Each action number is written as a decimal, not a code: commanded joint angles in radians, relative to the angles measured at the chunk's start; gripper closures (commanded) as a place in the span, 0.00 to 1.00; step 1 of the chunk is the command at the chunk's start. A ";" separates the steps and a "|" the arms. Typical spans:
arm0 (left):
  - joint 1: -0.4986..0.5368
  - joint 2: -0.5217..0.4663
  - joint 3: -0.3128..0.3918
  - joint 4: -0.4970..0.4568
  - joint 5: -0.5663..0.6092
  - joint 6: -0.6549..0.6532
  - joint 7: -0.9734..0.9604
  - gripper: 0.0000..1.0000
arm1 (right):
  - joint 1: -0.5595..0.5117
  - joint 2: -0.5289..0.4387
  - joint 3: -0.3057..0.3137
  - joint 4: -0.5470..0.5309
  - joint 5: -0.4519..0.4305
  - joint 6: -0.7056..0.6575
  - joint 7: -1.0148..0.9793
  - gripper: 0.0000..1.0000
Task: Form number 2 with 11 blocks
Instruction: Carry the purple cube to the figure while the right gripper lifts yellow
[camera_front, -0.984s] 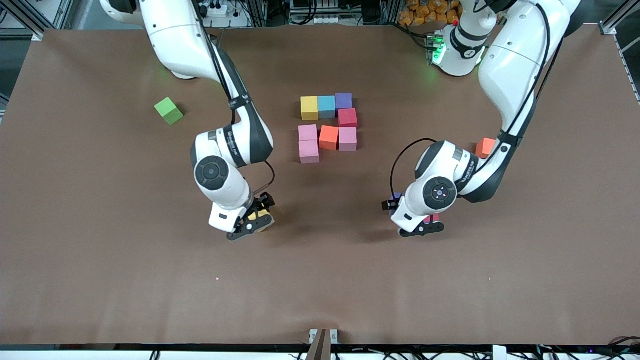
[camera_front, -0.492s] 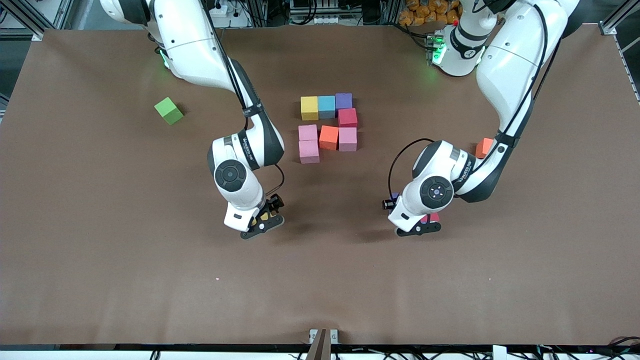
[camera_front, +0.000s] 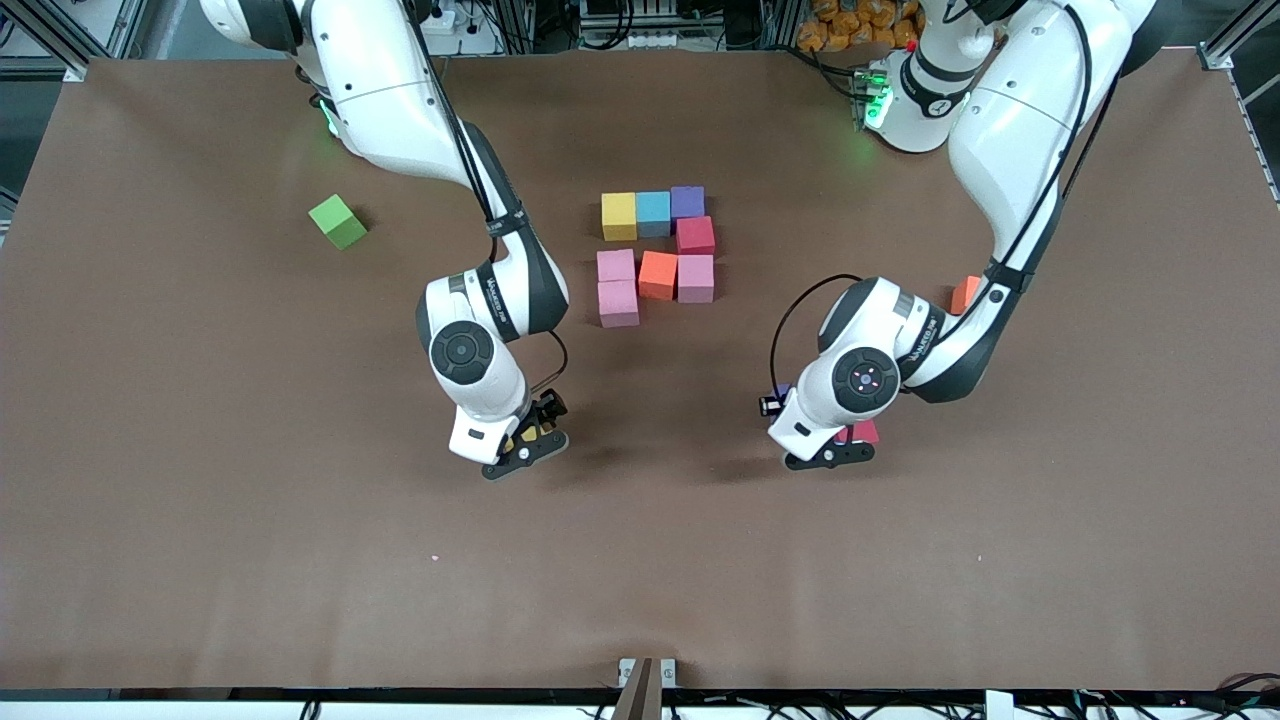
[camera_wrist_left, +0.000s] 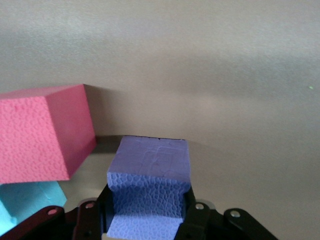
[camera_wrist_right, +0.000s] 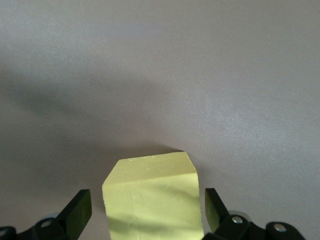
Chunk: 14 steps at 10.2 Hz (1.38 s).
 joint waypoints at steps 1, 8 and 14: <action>-0.065 -0.043 0.001 0.008 0.021 -0.011 -0.013 0.81 | -0.002 0.003 0.001 -0.038 -0.008 0.058 -0.065 0.42; -0.322 -0.046 0.015 0.226 0.001 -0.116 -0.168 0.87 | -0.002 -0.070 -0.079 0.004 -0.003 -0.106 -0.090 0.98; -0.453 0.074 0.090 0.289 -0.015 -0.039 -0.231 0.87 | -0.083 -0.116 -0.162 0.070 0.007 -0.293 -0.207 0.96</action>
